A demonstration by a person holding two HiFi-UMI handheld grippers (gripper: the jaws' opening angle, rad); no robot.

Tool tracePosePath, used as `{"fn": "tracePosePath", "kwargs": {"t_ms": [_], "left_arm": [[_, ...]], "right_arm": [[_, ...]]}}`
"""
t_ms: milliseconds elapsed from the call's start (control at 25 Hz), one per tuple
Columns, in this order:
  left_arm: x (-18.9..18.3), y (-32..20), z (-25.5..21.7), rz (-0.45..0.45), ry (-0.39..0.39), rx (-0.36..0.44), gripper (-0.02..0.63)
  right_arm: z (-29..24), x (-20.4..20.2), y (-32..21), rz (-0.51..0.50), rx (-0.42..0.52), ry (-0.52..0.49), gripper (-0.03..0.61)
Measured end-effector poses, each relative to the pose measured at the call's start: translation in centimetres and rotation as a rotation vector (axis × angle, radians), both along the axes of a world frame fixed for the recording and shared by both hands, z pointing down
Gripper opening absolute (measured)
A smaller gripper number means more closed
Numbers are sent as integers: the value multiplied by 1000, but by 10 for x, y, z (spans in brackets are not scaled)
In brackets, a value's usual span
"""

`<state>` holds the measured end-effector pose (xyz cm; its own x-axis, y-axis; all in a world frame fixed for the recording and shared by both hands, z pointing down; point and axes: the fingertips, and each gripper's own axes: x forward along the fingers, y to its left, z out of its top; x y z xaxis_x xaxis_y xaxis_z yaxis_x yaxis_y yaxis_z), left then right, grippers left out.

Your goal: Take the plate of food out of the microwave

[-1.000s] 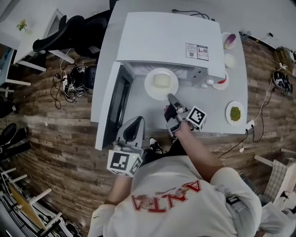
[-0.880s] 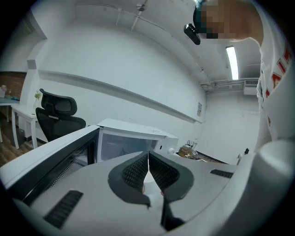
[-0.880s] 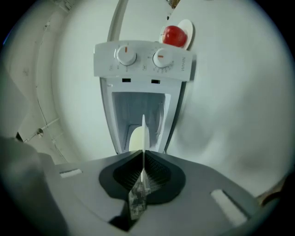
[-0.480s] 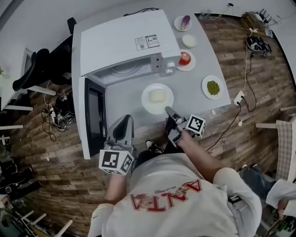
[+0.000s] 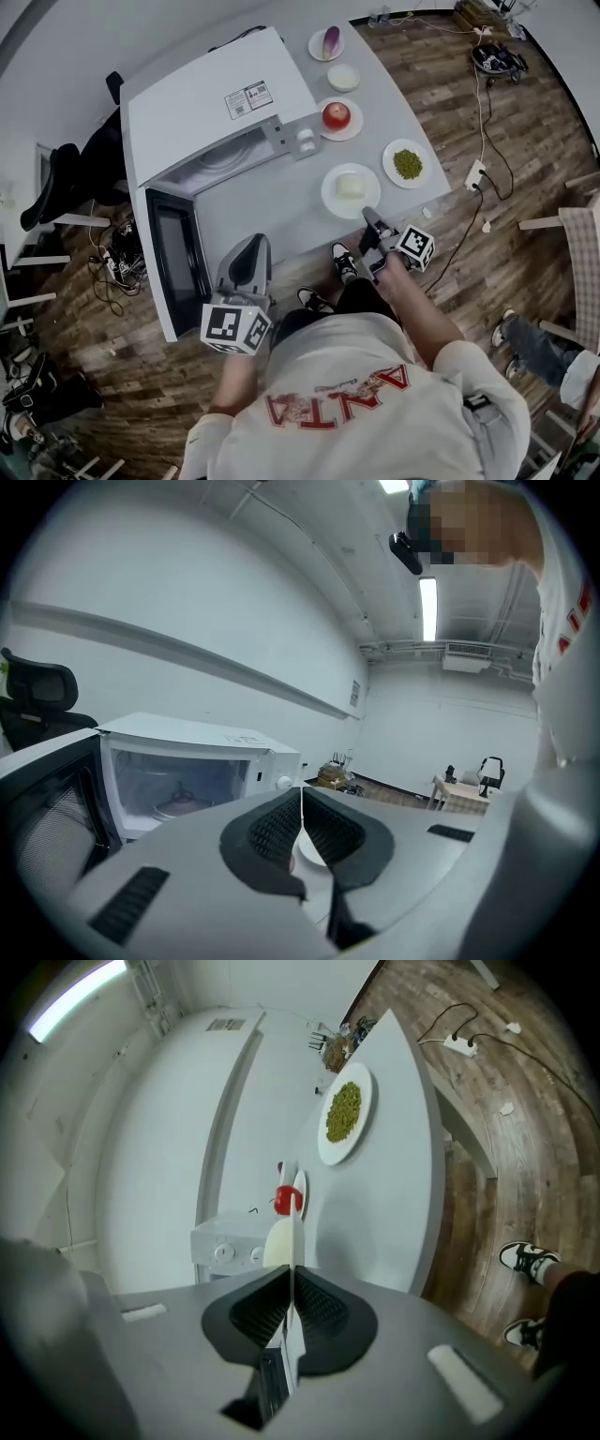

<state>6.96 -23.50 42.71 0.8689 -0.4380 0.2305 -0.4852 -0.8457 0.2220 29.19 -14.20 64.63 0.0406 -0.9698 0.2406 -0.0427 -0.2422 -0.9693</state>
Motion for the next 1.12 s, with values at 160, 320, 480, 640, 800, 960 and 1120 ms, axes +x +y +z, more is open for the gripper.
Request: {"fn": "tracePosePath", "kwargs": {"t_ms": [160, 320, 480, 640, 800, 960, 1120], "left_arm": [[7, -1, 5, -1, -16, -16, 13], [9, -4, 7, -12, -19, -22, 12], [9, -9, 9, -28, -20, -32, 13], [10, -10, 12, -35, -21, -43, 12], [14, -11, 13, -30, -12, -51, 13], [18, -13, 13, -22, -7, -56, 13], [18, -15, 14, -23, -2, -60, 12]], "right_arm": [[12, 30, 0, 53, -32, -4, 17], [26, 46, -2, 58, -65, -26, 17], [36, 49, -7, 43, -89, -36, 15], [41, 47, -10, 29, -129, -56, 15], [38, 43, -13, -21, -199, -27, 59], [34, 40, -14, -107, -290, 59, 160], [36, 30, -16, -252, -392, 191, 187]]}}
